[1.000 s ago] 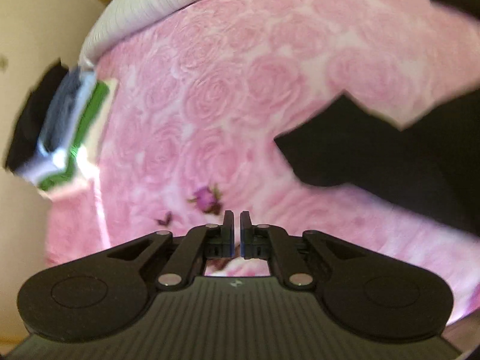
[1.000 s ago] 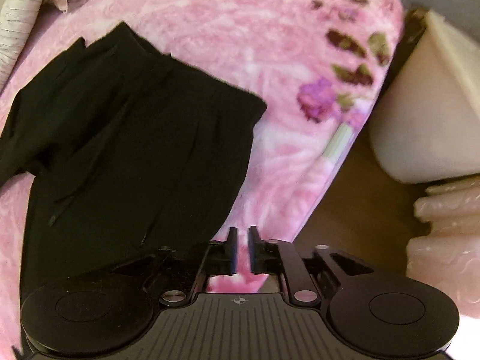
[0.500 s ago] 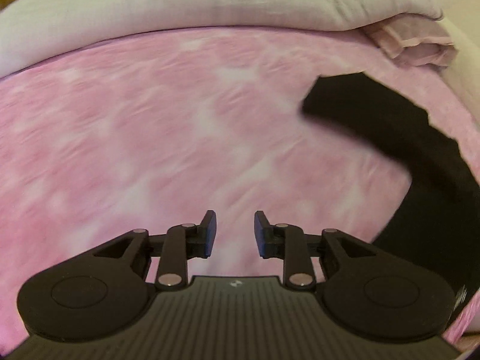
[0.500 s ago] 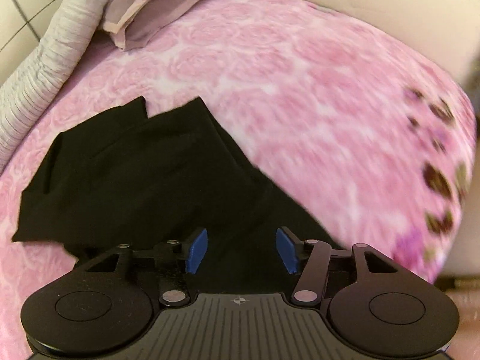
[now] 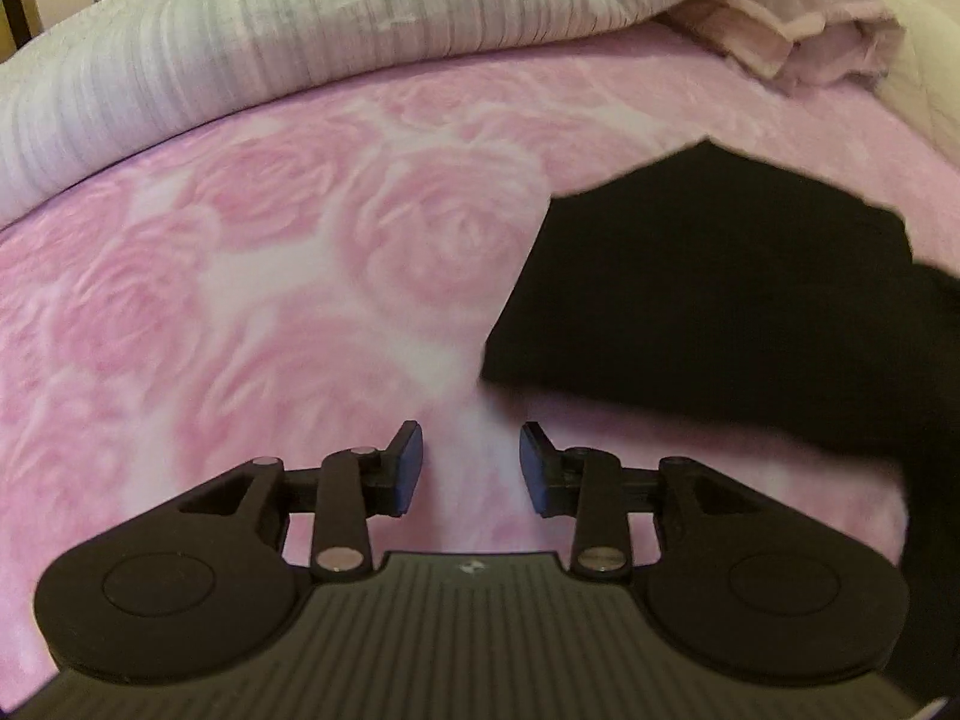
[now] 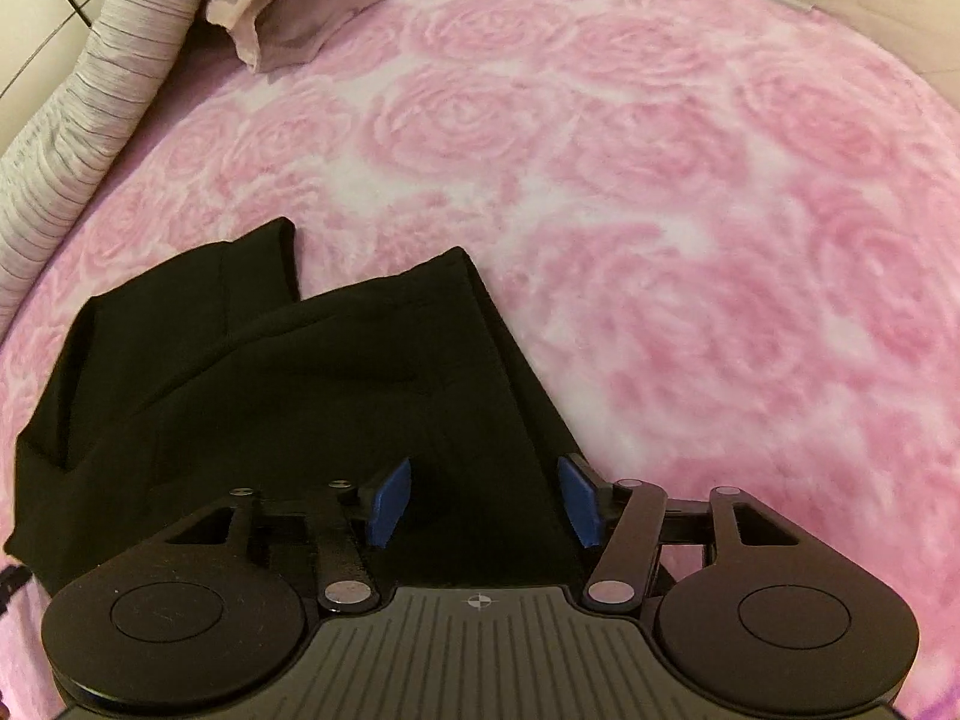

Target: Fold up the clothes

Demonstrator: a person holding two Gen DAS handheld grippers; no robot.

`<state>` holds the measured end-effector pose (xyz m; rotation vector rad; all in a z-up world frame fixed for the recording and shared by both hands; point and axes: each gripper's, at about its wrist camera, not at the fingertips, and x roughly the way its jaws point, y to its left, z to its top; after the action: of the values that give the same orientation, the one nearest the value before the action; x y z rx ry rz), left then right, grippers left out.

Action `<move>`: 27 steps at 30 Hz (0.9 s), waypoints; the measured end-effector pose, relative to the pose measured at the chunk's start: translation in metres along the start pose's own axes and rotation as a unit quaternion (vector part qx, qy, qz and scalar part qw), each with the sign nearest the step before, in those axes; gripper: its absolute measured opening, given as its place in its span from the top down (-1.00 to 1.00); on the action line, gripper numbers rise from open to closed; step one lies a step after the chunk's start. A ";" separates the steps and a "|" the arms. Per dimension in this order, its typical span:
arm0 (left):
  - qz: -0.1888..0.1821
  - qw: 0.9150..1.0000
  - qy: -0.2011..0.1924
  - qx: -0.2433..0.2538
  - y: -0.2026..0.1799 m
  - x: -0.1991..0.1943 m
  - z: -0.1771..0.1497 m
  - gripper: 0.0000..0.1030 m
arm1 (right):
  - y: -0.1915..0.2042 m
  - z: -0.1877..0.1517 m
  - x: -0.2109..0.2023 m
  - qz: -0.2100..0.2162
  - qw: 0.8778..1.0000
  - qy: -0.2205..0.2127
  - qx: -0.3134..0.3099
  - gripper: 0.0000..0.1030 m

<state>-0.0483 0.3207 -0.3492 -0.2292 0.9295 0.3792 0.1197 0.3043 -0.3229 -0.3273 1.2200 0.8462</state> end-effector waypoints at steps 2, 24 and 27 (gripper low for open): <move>-0.006 1.000 -0.008 -0.003 -0.004 0.007 0.006 0.38 | 0.000 0.001 0.005 -0.003 1.000 -0.005 0.000 -0.33; -0.024 0.984 -0.157 0.078 -0.132 -0.151 0.159 0.66 | 0.007 0.009 0.014 -0.028 0.999 0.037 -0.027 -0.37; 0.005 0.997 -0.075 -0.007 -0.090 -0.121 0.122 0.61 | -0.001 0.010 0.011 -0.021 0.999 0.040 -0.023 -0.37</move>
<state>0.0134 0.2550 -0.1770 -0.2060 0.7815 0.4054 0.1278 0.3146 -0.3298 -0.4269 1.2651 0.8321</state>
